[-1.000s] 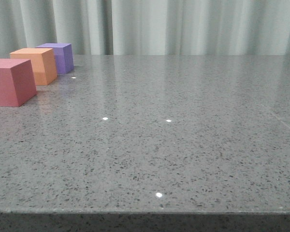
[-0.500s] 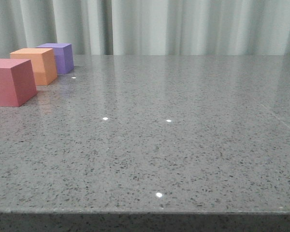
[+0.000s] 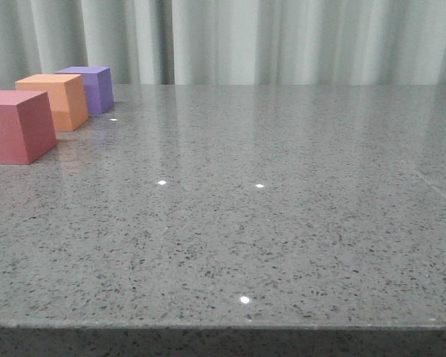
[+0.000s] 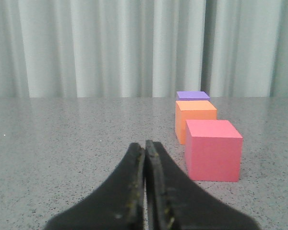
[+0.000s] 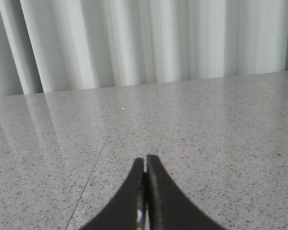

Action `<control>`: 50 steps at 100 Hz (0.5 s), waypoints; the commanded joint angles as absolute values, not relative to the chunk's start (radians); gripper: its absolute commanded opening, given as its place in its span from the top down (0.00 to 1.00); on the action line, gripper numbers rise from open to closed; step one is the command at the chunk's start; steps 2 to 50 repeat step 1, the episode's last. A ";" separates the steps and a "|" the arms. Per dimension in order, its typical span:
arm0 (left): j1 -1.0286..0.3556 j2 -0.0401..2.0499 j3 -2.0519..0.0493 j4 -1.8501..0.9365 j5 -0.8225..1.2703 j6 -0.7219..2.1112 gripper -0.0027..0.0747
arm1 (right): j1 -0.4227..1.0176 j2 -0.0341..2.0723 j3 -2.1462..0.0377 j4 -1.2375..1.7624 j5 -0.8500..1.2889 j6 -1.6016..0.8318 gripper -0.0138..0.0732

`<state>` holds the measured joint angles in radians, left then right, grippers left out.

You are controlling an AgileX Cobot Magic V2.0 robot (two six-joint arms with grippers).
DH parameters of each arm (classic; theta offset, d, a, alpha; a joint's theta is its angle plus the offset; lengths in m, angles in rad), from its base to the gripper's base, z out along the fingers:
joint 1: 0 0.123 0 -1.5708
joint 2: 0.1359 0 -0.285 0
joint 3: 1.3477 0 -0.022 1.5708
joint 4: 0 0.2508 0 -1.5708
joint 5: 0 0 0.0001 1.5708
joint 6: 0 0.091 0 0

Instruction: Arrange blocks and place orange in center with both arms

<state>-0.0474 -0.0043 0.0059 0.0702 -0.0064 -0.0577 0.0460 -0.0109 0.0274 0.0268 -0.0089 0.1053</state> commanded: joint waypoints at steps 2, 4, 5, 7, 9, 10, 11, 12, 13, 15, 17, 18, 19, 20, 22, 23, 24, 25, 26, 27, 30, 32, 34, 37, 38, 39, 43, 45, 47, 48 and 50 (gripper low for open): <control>-0.042 -0.036 0.049 0.065 -0.079 -0.057 0.99 | 0.041 -0.030 0.016 0.030 -0.098 0.103 0.92; -0.042 -0.036 0.049 0.065 -0.079 -0.057 0.99 | 0.041 -0.030 0.016 0.030 -0.098 0.103 0.92; -0.042 -0.036 0.049 0.065 -0.079 -0.057 0.99 | 0.041 -0.030 0.016 0.030 -0.098 0.103 0.92; -0.042 -0.036 0.049 0.065 -0.079 -0.057 0.99 | 0.041 -0.030 0.016 0.030 -0.098 0.103 0.92; -0.042 -0.036 0.049 0.065 -0.079 -0.057 0.99 | 0.041 -0.030 0.016 0.030 -0.098 0.103 0.92; -0.042 -0.036 0.049 0.065 -0.079 -0.057 0.99 | 0.041 -0.030 0.016 0.030 -0.098 0.103 0.92; -0.042 -0.036 0.049 0.065 -0.079 -0.057 0.99 | 0.041 -0.030 0.016 0.030 -0.098 0.103 0.92; -0.042 -0.036 0.049 0.065 -0.079 -0.057 0.99 | 0.041 -0.030 0.016 0.030 -0.098 0.103 0.92; -0.042 -0.036 0.049 0.065 -0.079 -0.057 0.99 | 0.041 -0.030 0.016 0.030 -0.098 0.103 0.92; -0.042 -0.036 0.049 0.065 -0.079 -0.057 0.99 | 0.041 -0.030 0.016 0.030 -0.098 0.103 0.92; -0.042 -0.036 0.049 0.065 -0.079 -0.057 0.99 | 0.041 -0.030 0.016 0.030 -0.098 0.103 0.92; -0.042 -0.036 0.049 0.065 -0.079 -0.057 0.99 | 0.041 -0.030 0.016 0.030 -0.098 0.103 0.92; -0.042 -0.036 0.049 0.065 -0.079 -0.057 0.99 | 0.041 -0.030 0.016 0.030 -0.098 0.103 0.92; -0.042 -0.036 0.049 0.065 -0.079 -0.057 0.99 | 0.041 -0.030 0.016 0.030 -0.098 0.103 0.92; -0.042 -0.036 0.049 0.065 -0.079 -0.057 0.99 | 0.041 -0.030 0.016 0.030 -0.098 0.103 0.92; -0.042 -0.036 0.049 0.065 -0.079 -0.057 0.99 | 0.041 -0.030 0.016 0.030 -0.098 0.103 0.92; -0.042 -0.036 0.049 0.065 -0.079 -0.057 0.99 | 0.041 -0.030 0.016 0.030 -0.098 0.103 0.92; -0.042 -0.036 0.049 0.065 -0.079 -0.057 0.99 | 0.041 -0.030 0.016 0.030 -0.098 0.103 0.92; -0.042 -0.036 0.049 0.065 -0.079 -0.057 0.99 | 0.041 -0.030 0.016 0.030 -0.098 0.103 0.92; -0.042 -0.036 0.049 0.065 -0.079 -0.057 0.99 | 0.041 -0.030 0.016 0.030 -0.098 0.103 0.92; -0.042 -0.036 0.049 0.065 -0.079 -0.057 0.99 | 0.041 -0.030 0.016 0.030 -0.098 0.103 0.92; -0.042 -0.036 0.049 0.065 -0.079 -0.057 0.99 | 0.041 -0.030 0.016 0.030 -0.098 0.103 0.92; -0.042 -0.036 0.049 0.065 -0.079 -0.057 0.99 | 0.041 -0.030 0.016 0.030 -0.098 0.103 0.92; -0.042 -0.036 0.049 0.065 -0.079 -0.057 0.99 | 0.041 -0.030 0.016 0.030 -0.098 0.103 0.92; -0.042 -0.036 0.049 0.065 -0.079 -0.057 0.99 | 0.041 -0.030 0.016 0.030 -0.098 0.103 0.92; -0.042 -0.036 0.049 0.065 -0.079 -0.057 0.99 | 0.041 -0.030 0.016 0.030 -0.098 0.103 0.92; -0.042 -0.036 0.049 0.065 -0.079 -0.057 0.99 | 0.041 -0.030 0.016 0.030 -0.098 0.103 0.92; -0.042 -0.036 0.049 0.065 -0.079 -0.057 0.99 | 0.041 -0.030 0.016 0.030 -0.098 0.103 0.92; -0.042 -0.036 0.049 0.065 -0.079 -0.057 0.99 | 0.041 -0.030 0.016 0.030 -0.098 0.103 0.92; -0.042 -0.036 0.049 0.065 -0.079 -0.057 0.99 | 0.041 -0.030 0.016 0.030 -0.098 0.103 0.92; -0.042 -0.036 0.049 0.065 -0.079 -0.057 0.99 | 0.041 -0.030 0.016 0.030 -0.098 0.103 0.92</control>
